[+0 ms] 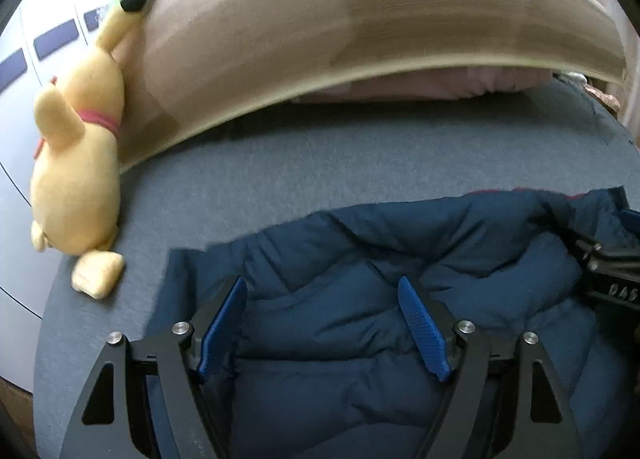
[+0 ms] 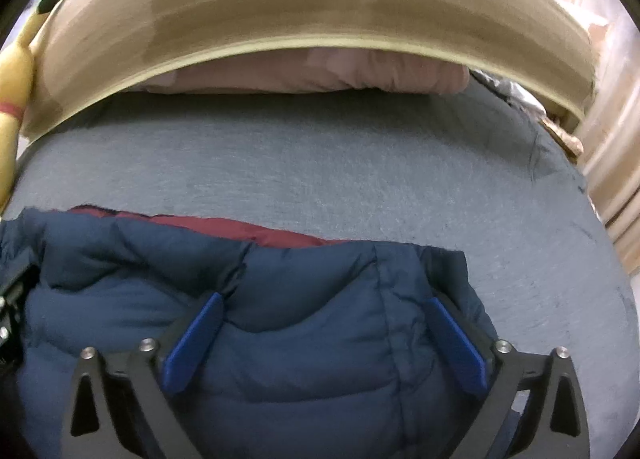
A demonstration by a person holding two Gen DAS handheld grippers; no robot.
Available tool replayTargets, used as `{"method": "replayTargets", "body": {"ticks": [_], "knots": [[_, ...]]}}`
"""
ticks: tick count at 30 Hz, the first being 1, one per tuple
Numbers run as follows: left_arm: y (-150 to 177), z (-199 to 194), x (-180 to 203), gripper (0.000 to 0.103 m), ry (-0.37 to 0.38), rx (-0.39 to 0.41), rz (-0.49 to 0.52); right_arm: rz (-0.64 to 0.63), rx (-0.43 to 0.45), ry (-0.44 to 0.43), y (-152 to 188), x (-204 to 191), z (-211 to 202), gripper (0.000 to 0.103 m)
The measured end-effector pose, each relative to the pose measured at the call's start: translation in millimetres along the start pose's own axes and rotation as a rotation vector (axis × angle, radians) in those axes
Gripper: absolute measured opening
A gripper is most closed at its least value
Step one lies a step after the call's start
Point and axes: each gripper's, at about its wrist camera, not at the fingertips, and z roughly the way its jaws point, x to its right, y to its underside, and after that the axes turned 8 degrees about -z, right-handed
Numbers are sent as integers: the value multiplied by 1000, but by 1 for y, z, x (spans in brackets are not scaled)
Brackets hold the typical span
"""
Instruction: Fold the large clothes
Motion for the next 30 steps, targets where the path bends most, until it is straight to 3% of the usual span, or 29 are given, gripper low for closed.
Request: {"method": "replayTargets", "body": {"ticks": [4,8,10,14,17,21,25,27,30], "knots": [[4,-3,0,84,-4,3,-9,15,-7,-10,4,9,-6,103],[8,-35,-34,83,151,17,-65,86,62,-44,15,47,-58,103],[14,-66,-67,83,201,65,-116,146,123,-64,34,77,-92,103],[42,-113,-125,83,239,114,-181,230,104,-140,94,133,-126,103],[76,-129,-151,83,228,92,-203,333,31,-251,148,165,-126,103],[118,-143,-162,84,251,37,-234,383,9,-341,180,167,-131,103],[157,-141,-187,83,258,-8,-361,412,43,-389,201,158,-153,103],[168,-129,-205,83,267,-58,-429,459,4,-380,220,156,-155,103],[193,-138,-229,84,316,-64,-609,632,31,-400,256,165,-166,103]]}}
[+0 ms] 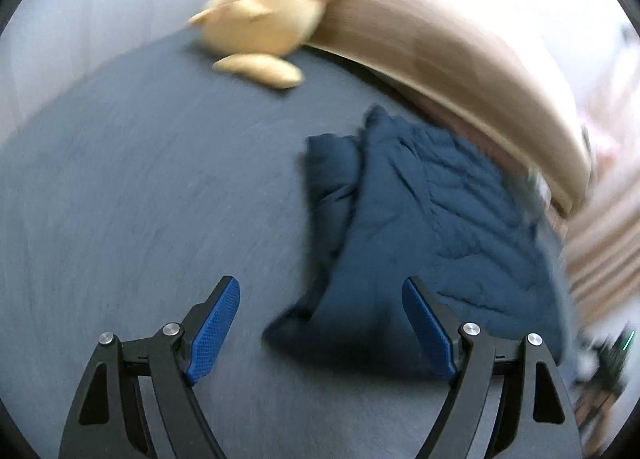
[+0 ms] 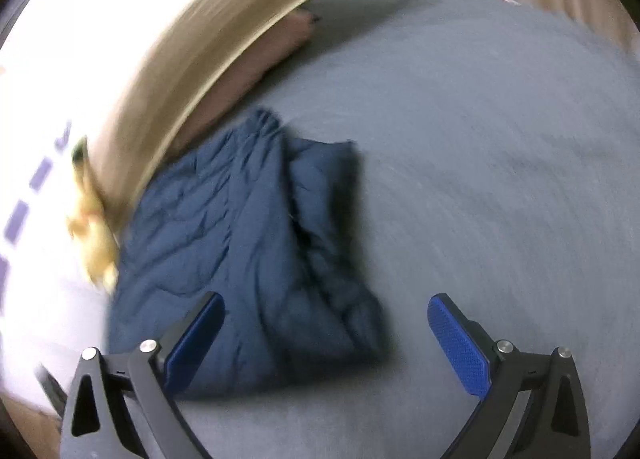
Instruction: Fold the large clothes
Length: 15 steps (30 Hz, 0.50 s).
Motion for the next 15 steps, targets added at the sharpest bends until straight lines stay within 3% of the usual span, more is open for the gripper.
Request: {"method": "replayTargets", "body": {"ticks": [3,7,12,15], "knots": [[18,-15,-20,84,67,28,-148,178,51,-95,30,18,-15,103],[34,-5,-20,85,93,14,-286,234,-19,-213,47,1,11,103],[38,18,-22,85,103,-7,-475,380,43,-257,45,2,36,103],[39,30,-23,85,72,-15,-512,452,35,-246,49,7,47,101]]}}
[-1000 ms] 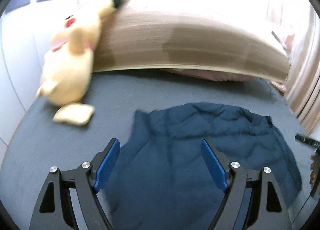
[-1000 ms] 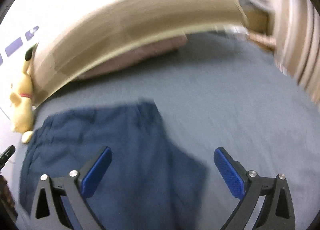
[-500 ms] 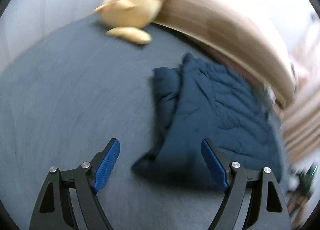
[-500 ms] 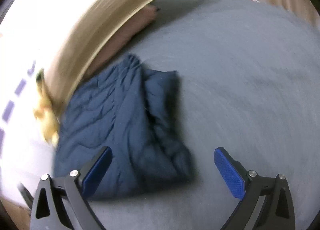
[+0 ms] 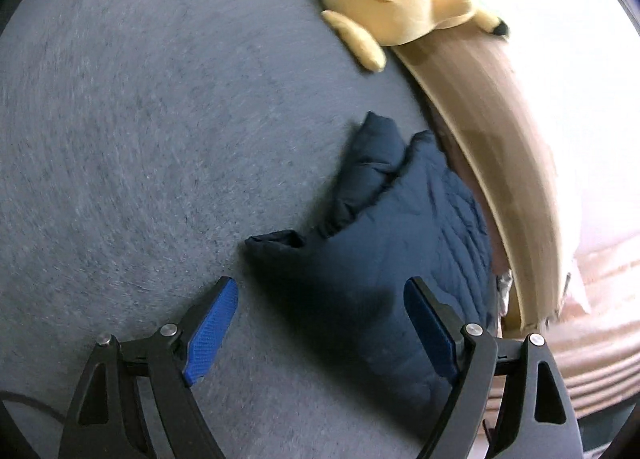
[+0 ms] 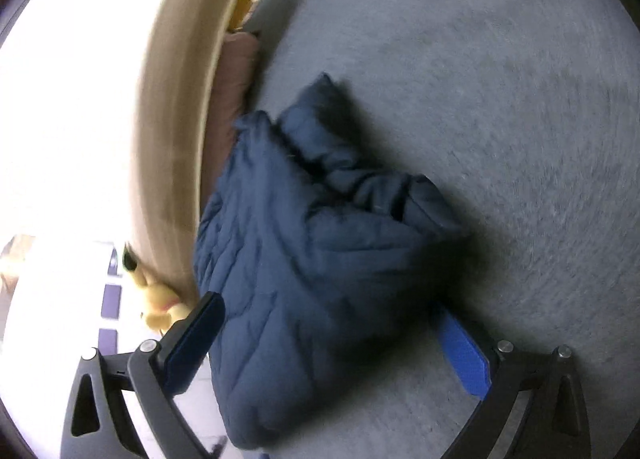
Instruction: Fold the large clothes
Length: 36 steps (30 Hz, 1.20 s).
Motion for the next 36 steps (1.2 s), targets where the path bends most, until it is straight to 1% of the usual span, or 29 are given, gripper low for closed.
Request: {"method": "replayTargets", "body": {"ticks": [1,2,3,4,5,6,7,8,9,11,13,14,15,16,19,20,21,22,23,25,26,27,29,32,34,36], "knots": [[0,5,0,85,-18,0,-7,-10,2,8,0,-2,1,97],[-1,7,1,85,-23,-1,-8,-18,-5,13,-1,-5,0,81],[-3,10,4,85,-20,-7,-9,-26,-26,36,-2,-8,3,66],[-5,10,6,85,-12,-14,-8,-36,-33,64,-2,-10,3,61],[-8,12,9,82,-1,-27,2,-57,-44,80,-4,-15,7,51],[-10,14,12,49,-1,-32,14,-96,-50,89,-6,-22,6,40],[-13,16,18,29,-26,-49,52,-140,-50,97,-6,-29,3,37],[-13,13,23,25,-30,-47,77,-198,-51,106,-7,-40,-2,30],[-11,8,28,19,-35,-31,107,-263,-47,118,-7,-53,-7,26],[-3,2,37,17,-56,12,185,-369,-38,147,-4,-72,-16,24],[2,9,32,18,-86,2,204,-426,-38,199,0,-73,-13,24],[4,17,27,18,-113,-4,216,-435,-60,248,2,-64,-2,24],[5,19,27,18,-127,3,238,-429,-89,277,6,-51,9,24],[8,21,30,18,-144,18,279,-419,-96,277,7,-44,13,25],[12,22,34,19,-170,28,302,-396,-85,257,8,-38,10,29],[12,22,36,19,-176,30,305,-385,-90,250,6,-35,6,37],[11,23,38,23,-178,37,303,-357,-99,255,4,-31,5,63],[10,25,40,28,-177,44,295,-338,-101,248,1,-27,-2,75],[10,24,39,31,-171,49,286,-324,-91,216,-2,-24,-11,81],[12,15,38,64,-203,79,274,-319,-81,206,3,-21,-29,81],[12,8,37,70,-224,115,270,-335,-78,200,6,-22,-39,81],[11,0,36,72,-229,132,272,-357,-67,204,9,-23,-49,81],[10,-7,38,72,-238,166,302,-403,-33,231,17,-30,-71,81],[10,-17,42,73,-257,198,349,-478,23,242,25,-49,-94,81],[12,-24,43,73,-254,212,377,-531,40,235,31,-64,-99,81],[16,-28,48,73,-253,222,402,-573,39,219,39,-80,-95,82]]}}
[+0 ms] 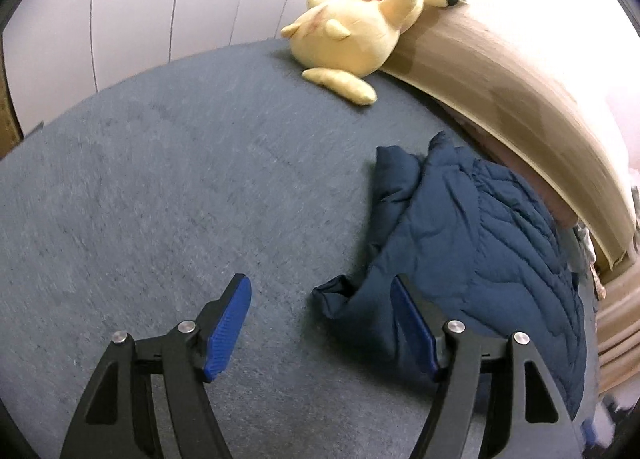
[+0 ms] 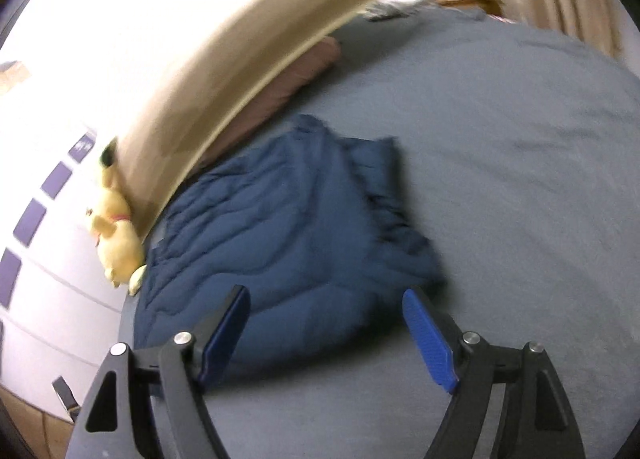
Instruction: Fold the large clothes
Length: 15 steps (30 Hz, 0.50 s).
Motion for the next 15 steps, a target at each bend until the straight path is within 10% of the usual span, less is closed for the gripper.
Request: {"method": "replayTargets", "body": {"ticks": [15], "knots": [[9,1,46,79,34,55,153,-249,-110,99,8,-82,101,87]]}}
